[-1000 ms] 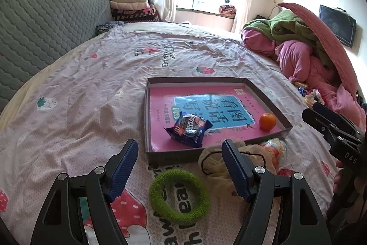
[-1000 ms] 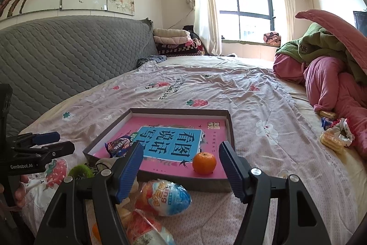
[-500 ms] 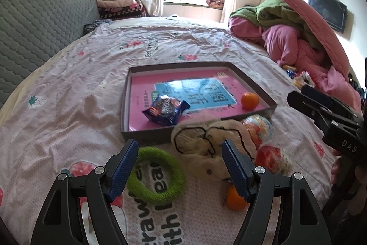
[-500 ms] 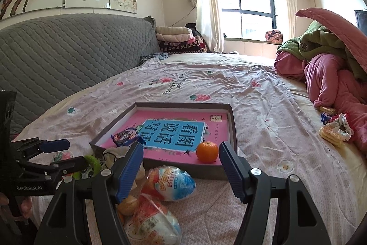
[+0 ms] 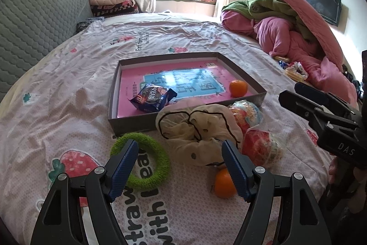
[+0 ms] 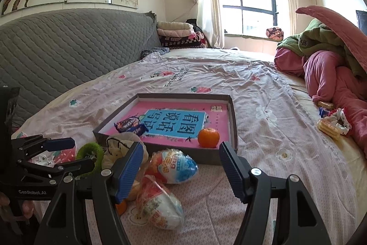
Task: Organize objects
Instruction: 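Withdraw both grippers from the tray back toward the remaining items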
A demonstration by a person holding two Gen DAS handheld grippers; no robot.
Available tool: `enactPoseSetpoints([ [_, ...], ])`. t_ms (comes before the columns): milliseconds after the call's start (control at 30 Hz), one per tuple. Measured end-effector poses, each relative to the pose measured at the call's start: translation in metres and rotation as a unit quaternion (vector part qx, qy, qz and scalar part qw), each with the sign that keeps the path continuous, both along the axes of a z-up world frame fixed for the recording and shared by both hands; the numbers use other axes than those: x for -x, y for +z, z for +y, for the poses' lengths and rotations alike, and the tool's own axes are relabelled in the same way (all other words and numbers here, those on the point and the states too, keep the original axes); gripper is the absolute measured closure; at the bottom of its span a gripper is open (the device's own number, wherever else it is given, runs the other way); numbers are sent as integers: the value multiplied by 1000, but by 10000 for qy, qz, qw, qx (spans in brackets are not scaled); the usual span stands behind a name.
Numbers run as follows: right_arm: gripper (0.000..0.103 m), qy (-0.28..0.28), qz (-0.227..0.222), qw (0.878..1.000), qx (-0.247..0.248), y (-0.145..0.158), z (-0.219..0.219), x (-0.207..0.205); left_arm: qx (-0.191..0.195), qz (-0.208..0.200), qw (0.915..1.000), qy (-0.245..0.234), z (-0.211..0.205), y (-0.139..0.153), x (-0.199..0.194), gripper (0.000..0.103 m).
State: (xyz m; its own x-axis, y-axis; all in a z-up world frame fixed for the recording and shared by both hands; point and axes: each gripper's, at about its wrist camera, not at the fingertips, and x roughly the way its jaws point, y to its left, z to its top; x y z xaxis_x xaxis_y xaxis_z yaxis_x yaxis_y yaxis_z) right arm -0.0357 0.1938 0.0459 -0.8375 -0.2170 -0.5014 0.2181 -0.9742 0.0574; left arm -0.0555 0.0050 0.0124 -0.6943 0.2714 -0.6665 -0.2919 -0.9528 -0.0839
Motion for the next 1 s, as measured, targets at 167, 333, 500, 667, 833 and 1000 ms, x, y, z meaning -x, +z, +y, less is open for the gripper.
enactPoseSetpoints([
  [167,35,55,-88,9999,-41,-5,-1,-5,-35,-67,10000,-51,1,-1,-2,27],
  [333,35,151,-216,9996,-47,-12,-3,-11,-76,-114,9999,-66,1,-2,-5,27],
  [500,35,183,-343,9992,-35,-17,-5,-14,-51,-202,9997,-133,4,-7,-10,27],
  [667,35,183,-431,9989,-50,-20,-5,-15,63,-283,9993,-251,12,-15,-20,27],
  [833,35,209,-545,9983,-36,-23,-5,-16,100,-420,9984,-370,19,-22,-26,27],
  [1000,35,249,-596,9979,-33,-25,-5,-18,121,-532,9975,-446,25,-28,-32,27],
])
